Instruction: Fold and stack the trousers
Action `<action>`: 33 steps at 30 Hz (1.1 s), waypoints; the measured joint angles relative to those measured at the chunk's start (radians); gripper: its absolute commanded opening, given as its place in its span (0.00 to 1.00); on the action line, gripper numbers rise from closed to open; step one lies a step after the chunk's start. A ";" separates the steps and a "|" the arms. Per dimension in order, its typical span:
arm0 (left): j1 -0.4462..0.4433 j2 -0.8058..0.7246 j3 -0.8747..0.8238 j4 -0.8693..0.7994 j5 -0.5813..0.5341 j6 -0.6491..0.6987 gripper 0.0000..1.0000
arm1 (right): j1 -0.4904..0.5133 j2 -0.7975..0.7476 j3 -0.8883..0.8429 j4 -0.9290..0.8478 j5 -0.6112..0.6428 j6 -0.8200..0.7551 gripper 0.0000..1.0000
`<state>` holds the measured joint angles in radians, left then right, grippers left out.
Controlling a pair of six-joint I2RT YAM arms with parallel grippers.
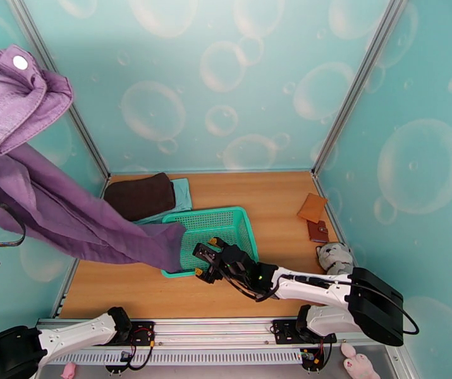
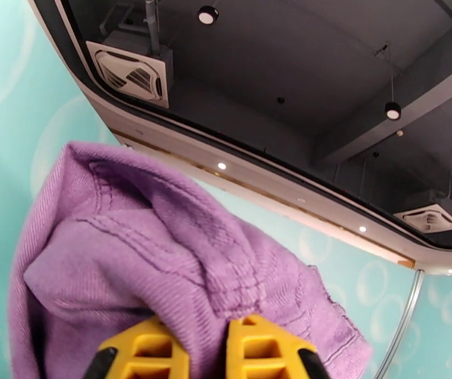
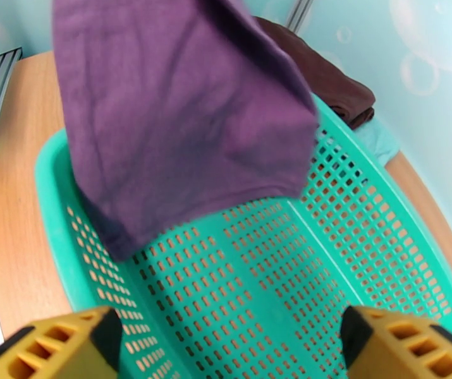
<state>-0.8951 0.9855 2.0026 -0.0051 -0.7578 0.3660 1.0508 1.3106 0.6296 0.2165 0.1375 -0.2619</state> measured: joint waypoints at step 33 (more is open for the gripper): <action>0.004 -0.001 0.077 0.138 0.084 0.286 0.00 | -0.527 -0.031 0.140 -0.492 0.077 0.590 0.82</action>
<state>-0.8913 0.9844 2.0792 0.1326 -0.6743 0.6521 0.5236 1.2797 0.7700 -0.2756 0.2150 0.3279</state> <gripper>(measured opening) 0.133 0.839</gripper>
